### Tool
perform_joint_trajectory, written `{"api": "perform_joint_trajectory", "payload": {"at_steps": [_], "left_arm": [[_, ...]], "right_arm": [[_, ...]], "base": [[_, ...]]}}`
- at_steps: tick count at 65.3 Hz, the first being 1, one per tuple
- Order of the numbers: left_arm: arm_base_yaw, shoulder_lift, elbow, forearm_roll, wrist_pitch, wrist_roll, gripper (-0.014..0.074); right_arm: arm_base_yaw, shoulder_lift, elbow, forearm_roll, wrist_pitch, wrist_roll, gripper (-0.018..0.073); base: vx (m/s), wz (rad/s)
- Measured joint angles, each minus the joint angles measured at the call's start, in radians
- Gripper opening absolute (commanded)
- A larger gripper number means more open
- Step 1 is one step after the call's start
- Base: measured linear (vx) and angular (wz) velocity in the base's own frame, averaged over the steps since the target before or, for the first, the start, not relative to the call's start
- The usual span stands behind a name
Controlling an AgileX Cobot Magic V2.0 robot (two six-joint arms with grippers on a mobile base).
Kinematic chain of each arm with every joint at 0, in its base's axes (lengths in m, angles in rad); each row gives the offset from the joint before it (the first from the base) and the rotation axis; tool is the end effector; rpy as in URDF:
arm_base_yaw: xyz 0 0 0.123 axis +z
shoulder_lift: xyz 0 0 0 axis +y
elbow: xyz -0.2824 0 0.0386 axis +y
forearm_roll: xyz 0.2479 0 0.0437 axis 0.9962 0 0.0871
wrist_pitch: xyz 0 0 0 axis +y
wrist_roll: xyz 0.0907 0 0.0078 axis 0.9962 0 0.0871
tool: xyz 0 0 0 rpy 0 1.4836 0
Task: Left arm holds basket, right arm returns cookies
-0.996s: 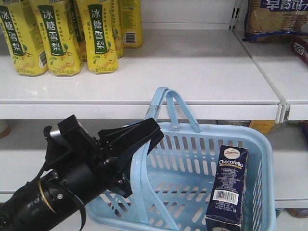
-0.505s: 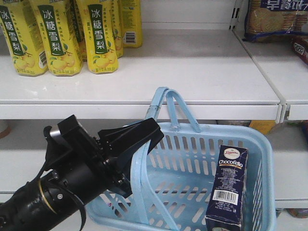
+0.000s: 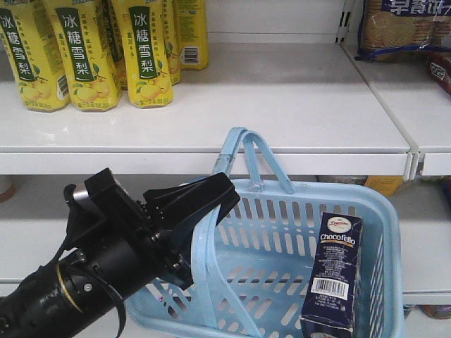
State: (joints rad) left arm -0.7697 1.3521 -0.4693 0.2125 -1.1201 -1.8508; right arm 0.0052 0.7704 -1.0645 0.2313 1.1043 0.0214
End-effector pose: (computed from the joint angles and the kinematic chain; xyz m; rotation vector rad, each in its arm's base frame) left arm 0.1694 -0.1882 0.2709 -0.5874 1.5491 -2.2054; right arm 0.1161 0.0193 0.4027 0.0309 2.2829 0.3044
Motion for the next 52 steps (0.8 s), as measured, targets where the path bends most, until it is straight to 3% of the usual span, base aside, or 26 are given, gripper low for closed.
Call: {"api": "perform_joint_trajectory", "payload": {"at_steps": [23, 37, 52], "left_arm": [[0.0, 0.0, 0.0, 0.0, 0.0, 0.0, 0.0], [0.0, 0.0, 0.0, 0.0, 0.0, 0.0, 0.0], [0.0, 0.0, 0.0, 0.0, 0.0, 0.0, 0.0]], "right_arm": [[0.0, 0.0, 0.0, -0.006, 0.041, 0.005, 0.0478], [0.0, 0.0, -0.001, 0.005, 0.094, 0.131, 0.0478], [0.0, 0.021, -0.01, 0.148, 0.147, 0.206, 0.048]], "base": [[0.0, 0.0], [0.0, 0.0], [0.0, 0.0]]}}
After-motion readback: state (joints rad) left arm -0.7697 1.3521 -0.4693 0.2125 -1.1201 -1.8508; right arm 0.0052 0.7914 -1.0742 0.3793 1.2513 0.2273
